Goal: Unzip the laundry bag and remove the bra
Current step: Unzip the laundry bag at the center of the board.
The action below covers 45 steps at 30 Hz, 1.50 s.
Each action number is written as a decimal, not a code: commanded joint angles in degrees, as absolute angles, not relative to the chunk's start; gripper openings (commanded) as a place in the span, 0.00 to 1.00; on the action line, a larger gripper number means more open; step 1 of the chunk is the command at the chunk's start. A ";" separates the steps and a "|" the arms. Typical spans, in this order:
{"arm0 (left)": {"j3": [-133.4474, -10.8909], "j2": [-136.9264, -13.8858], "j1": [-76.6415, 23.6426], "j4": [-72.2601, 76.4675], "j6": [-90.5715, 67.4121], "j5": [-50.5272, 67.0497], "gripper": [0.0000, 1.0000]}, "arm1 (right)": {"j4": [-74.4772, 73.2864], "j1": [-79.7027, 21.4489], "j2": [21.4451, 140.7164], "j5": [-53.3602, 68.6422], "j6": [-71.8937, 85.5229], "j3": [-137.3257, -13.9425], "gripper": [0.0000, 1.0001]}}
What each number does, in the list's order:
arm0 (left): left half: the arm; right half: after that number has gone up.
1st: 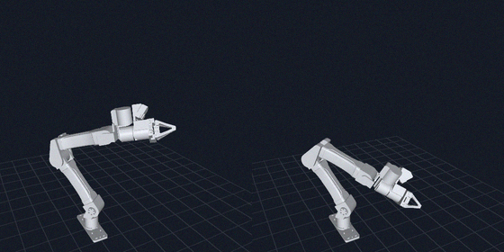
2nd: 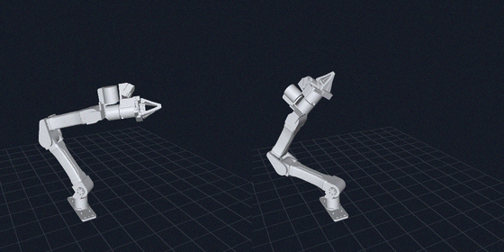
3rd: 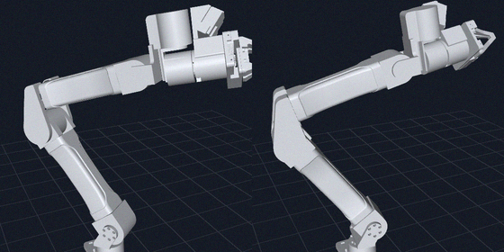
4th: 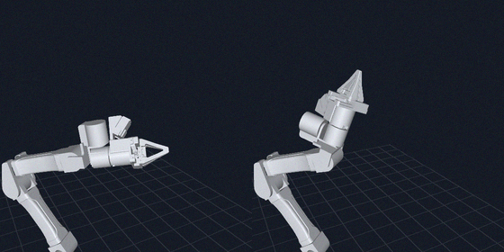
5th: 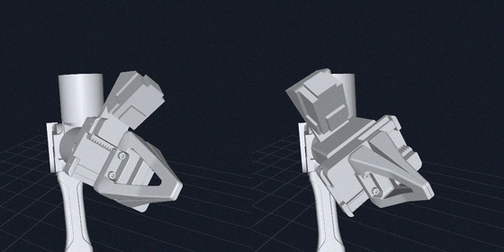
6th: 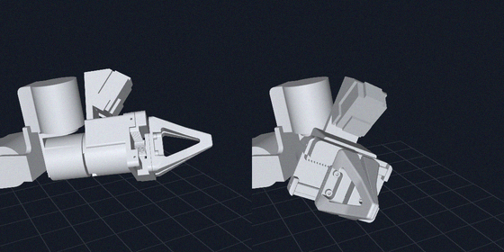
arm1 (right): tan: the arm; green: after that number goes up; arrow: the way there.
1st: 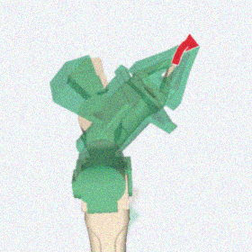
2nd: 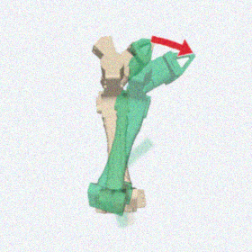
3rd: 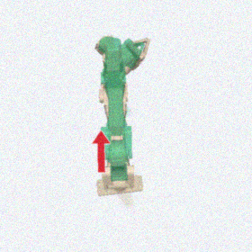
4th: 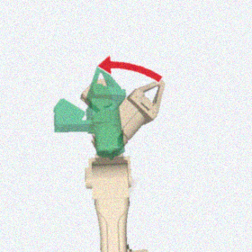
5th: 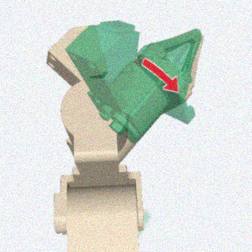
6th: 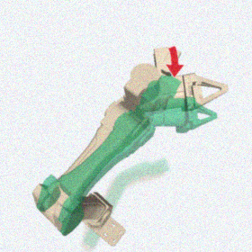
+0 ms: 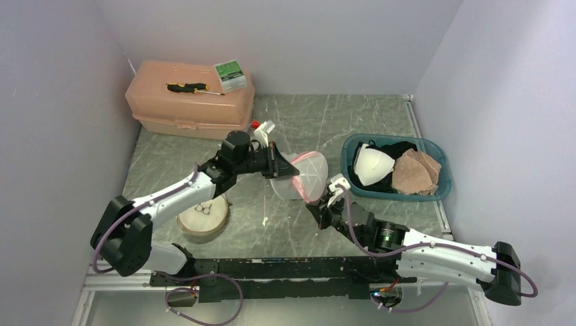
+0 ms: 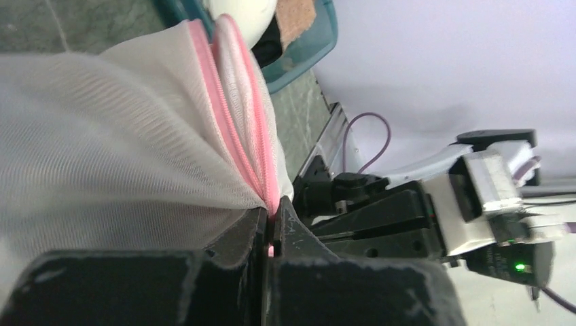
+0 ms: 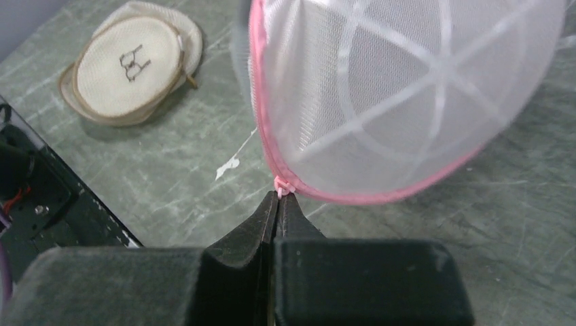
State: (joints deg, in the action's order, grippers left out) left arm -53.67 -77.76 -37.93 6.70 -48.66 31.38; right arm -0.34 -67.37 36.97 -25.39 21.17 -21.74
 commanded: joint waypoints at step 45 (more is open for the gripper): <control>-46.33 -71.76 -59.59 -16.39 -82.51 -16.54 0.58 | 13.51 -68.99 54.47 -21.79 26.68 -21.62 0.00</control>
